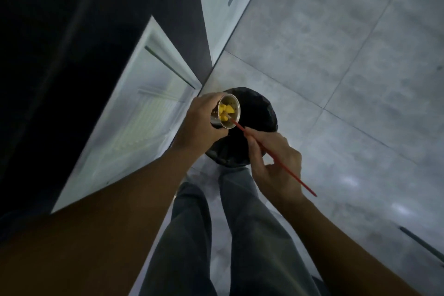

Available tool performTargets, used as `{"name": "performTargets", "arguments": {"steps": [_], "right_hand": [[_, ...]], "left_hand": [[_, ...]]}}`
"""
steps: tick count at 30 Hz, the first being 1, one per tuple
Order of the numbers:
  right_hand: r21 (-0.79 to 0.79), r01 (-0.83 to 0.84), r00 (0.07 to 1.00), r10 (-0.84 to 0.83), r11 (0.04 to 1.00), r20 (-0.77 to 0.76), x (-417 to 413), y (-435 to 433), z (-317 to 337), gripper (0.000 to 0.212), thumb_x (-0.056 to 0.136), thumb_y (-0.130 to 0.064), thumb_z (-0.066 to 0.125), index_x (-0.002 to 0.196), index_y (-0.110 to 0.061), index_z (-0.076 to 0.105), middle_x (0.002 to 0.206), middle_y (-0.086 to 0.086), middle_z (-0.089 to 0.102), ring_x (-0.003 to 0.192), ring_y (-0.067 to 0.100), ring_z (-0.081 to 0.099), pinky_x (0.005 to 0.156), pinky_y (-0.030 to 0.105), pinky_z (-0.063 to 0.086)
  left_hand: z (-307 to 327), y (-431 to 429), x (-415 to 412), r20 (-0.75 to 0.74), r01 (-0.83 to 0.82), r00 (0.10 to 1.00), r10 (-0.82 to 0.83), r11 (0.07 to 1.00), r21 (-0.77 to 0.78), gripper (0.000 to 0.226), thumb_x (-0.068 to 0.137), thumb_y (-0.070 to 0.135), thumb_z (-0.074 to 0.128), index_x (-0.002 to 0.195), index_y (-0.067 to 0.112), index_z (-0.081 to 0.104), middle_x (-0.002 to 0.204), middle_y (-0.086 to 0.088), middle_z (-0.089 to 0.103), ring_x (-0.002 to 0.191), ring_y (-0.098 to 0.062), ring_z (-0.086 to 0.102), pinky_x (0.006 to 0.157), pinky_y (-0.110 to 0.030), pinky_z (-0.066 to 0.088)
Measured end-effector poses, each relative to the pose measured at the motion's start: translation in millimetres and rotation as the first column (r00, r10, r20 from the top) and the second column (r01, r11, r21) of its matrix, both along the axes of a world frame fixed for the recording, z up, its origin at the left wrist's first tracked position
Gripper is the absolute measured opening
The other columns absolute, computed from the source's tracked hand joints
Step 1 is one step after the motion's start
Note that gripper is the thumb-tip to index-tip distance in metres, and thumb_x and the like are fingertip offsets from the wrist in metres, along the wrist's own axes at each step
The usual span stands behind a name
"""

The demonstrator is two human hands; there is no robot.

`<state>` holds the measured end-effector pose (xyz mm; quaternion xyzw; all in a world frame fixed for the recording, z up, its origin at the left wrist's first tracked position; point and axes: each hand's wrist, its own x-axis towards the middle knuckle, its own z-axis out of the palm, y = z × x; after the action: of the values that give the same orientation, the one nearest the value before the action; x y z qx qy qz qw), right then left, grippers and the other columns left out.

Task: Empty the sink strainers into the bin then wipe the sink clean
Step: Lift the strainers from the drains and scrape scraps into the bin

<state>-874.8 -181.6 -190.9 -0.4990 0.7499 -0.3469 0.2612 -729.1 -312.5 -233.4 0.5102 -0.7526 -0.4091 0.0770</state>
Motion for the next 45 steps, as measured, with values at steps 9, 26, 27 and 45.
{"name": "performTargets", "arguments": {"steps": [9, 26, 27, 45], "right_hand": [[0.024, 0.08, 0.997, -0.08, 0.997, 0.022, 10, 13, -48, 0.023, 0.098, -0.015, 0.063, 0.12, -0.016, 0.071, 0.108, 0.001, 0.074, 0.094, 0.012, 0.069, 0.078, 0.032, 0.061], [0.129, 0.117, 0.982, -0.134, 0.985, 0.132, 13, 9, -65, 0.019, 0.097, -0.015, 0.064, 0.114, -0.014, 0.074, 0.105, 0.001, 0.076, 0.09, 0.009, 0.07, 0.078, 0.029, 0.062], [0.138, 0.125, 0.982, -0.142, 0.983, 0.127, 11, 8, -66, 0.019, 0.097, -0.017, 0.064, 0.114, -0.015, 0.074, 0.106, 0.0, 0.076, 0.092, 0.009, 0.07, 0.08, 0.029, 0.061], [0.144, 0.116, 0.984, -0.134, 0.983, 0.116, 4, 7, -76, 0.019, 0.098, -0.02, 0.062, 0.114, -0.02, 0.073, 0.104, -0.009, 0.073, 0.09, 0.006, 0.069, 0.078, 0.025, 0.061]], "left_hand": [[-42, 15, 4, 0.101, 0.096, 0.99, -0.102, 0.993, 0.067, 0.083, 0.069, 0.015, 0.09, 0.142, 0.017, 0.052, 0.137, -0.004, 0.057, 0.126, -0.02, 0.047, 0.095, -0.021, 0.036], [-72, 25, -4, 0.146, 0.123, 0.979, -0.144, 0.982, 0.142, 0.083, 0.073, 0.017, 0.087, 0.145, 0.016, 0.048, 0.141, -0.005, 0.054, 0.133, -0.02, 0.043, 0.099, -0.021, 0.035], [-73, 24, -4, 0.152, 0.123, 0.978, -0.146, 0.981, 0.146, 0.083, 0.073, 0.018, 0.088, 0.146, 0.017, 0.047, 0.141, -0.005, 0.053, 0.134, -0.02, 0.044, 0.1, -0.022, 0.035], [-69, 14, -15, 0.196, 0.16, 0.96, -0.199, 0.967, 0.196, 0.081, 0.073, 0.013, 0.085, 0.146, 0.015, 0.048, 0.142, -0.006, 0.051, 0.134, -0.023, 0.04, 0.105, -0.035, 0.042]]}}
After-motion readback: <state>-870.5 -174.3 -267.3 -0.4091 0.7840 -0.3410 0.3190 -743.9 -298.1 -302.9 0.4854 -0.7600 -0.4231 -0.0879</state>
